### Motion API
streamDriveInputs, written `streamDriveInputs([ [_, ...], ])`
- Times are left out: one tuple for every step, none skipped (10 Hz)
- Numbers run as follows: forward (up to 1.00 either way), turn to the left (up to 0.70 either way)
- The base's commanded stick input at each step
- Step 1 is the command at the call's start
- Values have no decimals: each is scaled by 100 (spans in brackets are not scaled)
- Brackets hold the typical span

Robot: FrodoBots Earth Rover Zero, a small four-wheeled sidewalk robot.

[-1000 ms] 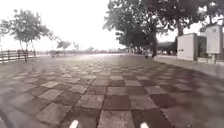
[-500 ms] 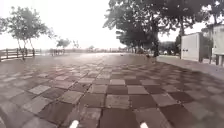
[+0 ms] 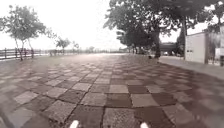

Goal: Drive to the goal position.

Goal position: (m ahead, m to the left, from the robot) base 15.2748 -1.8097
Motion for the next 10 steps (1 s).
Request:
streamDriveInputs([
  [70, 9],
  [70, 2],
  [70, 1],
  [70, 0],
  [70, 0],
  [70, 0],
  [70, 0],
  [70, 0],
  [70, 0],
  [70, 0],
])
